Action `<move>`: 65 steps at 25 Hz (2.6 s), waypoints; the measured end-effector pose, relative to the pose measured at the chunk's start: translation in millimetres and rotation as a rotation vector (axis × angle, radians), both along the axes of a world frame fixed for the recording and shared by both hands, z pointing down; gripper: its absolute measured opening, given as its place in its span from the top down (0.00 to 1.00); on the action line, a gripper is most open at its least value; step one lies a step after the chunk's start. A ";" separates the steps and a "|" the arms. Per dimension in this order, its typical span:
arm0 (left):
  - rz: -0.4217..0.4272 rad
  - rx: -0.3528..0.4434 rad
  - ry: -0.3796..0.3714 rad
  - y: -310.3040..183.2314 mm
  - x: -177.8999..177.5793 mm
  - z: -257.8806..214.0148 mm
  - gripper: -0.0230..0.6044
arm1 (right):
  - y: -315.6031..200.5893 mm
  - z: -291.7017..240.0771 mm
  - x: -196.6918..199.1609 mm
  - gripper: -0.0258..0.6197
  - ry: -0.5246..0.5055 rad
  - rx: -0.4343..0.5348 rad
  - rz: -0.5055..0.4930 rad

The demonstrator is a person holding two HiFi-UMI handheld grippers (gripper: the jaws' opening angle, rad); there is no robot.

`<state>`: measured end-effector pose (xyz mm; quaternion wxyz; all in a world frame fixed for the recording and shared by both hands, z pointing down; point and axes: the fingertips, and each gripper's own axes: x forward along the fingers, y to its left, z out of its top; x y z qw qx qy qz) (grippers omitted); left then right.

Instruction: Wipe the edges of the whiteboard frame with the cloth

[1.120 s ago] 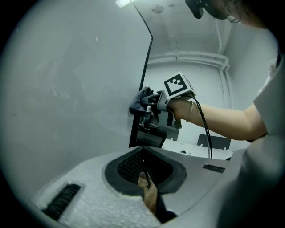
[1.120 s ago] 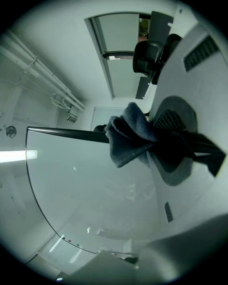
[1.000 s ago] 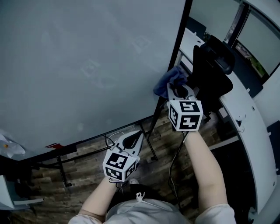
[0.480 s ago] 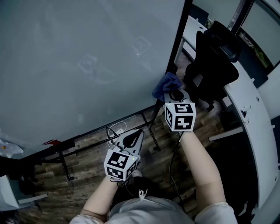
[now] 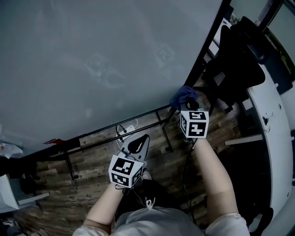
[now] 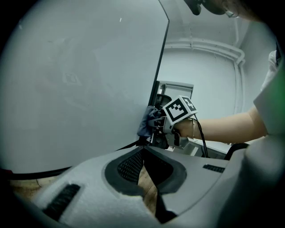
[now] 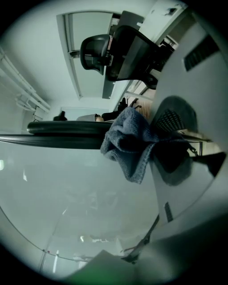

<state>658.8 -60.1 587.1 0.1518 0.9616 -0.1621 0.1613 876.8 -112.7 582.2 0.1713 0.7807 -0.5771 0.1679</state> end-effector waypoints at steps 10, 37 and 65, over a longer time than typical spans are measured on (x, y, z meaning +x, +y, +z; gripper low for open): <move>-0.054 -0.067 -0.033 -6.0 -19.5 36.4 0.93 | 0.2 62.5 -2.5 0.86 -0.039 -0.125 0.017; -0.311 -0.103 0.001 -50.9 -229.3 35.0 0.93 | -39.9 96.3 -193.9 0.86 -0.216 -0.219 0.046; -0.487 -0.134 0.006 -76.7 -465.2 40.8 0.93 | -97.3 101.1 -471.1 0.86 -0.196 -0.299 -0.072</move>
